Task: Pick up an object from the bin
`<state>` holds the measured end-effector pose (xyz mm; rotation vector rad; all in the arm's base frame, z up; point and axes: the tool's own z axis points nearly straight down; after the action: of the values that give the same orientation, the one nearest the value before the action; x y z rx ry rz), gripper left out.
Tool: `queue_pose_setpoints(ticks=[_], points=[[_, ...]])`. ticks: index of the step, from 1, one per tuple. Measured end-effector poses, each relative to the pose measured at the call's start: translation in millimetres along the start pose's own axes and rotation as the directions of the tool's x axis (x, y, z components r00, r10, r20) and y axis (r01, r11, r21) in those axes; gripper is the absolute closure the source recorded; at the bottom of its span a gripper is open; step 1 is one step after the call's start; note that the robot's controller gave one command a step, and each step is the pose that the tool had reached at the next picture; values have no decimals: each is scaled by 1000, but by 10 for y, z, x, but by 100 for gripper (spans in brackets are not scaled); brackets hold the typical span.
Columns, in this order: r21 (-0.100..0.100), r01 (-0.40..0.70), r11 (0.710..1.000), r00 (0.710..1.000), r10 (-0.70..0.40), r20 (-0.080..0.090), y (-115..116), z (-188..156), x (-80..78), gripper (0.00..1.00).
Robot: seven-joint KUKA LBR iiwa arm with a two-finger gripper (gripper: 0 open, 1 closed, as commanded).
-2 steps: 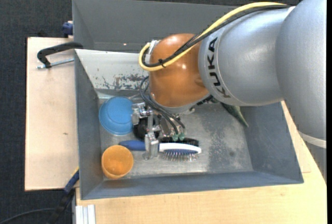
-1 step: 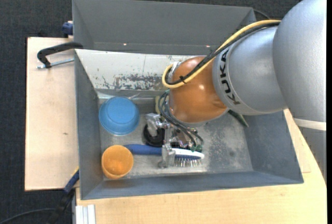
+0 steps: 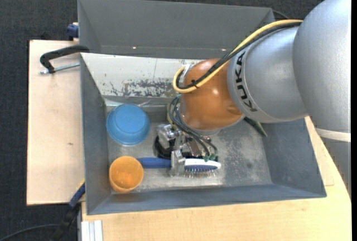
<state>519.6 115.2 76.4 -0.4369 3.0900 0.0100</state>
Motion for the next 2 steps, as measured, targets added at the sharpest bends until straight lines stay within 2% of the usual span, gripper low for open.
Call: queue_pose_setpoints(ticks=[1, 2], points=[[1, 0, 1000, 1000, 0, -11, -7, 31, 34, 0], [0, 0, 1000, 1000, 0, -1, 2, 4, 3, 100]])
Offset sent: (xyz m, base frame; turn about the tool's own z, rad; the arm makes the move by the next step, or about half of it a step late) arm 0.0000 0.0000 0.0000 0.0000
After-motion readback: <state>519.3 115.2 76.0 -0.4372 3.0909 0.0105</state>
